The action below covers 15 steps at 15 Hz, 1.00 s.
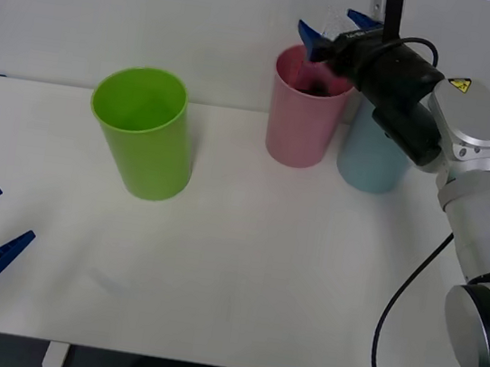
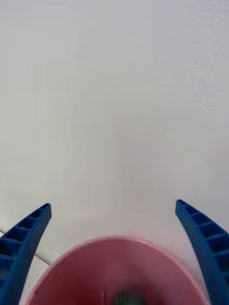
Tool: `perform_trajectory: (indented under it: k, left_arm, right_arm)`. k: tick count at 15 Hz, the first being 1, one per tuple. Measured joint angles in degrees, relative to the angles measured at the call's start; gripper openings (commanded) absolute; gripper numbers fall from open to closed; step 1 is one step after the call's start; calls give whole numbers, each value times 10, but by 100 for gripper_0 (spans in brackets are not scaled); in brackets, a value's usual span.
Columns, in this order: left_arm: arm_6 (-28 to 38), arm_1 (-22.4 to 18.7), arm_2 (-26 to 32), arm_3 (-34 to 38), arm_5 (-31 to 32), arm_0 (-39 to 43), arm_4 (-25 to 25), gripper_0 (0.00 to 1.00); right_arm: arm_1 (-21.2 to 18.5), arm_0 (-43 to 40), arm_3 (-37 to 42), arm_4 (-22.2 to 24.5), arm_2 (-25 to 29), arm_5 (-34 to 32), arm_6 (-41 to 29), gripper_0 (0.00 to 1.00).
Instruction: Grasp the object on the table and drop it into the matching bin: aluminum can to the light blue bin, PET bottle to the pink bin.
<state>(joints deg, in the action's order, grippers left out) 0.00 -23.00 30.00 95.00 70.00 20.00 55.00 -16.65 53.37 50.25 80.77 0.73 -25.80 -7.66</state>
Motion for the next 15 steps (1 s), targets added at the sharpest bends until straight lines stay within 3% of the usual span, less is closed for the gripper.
perform_trajectory:
  k: [6, 15]
  left_arm:
    - [0, 0, 0, 0, 0, 0, 0, 100]
    - [0, 0, 0, 0, 0, 0, 0, 100]
  right_arm:
    - [-13, -19, 17, -19, 13, -42, 2, 100]
    - [-51, -166, 214, -34, 18, -86, -3, 100]
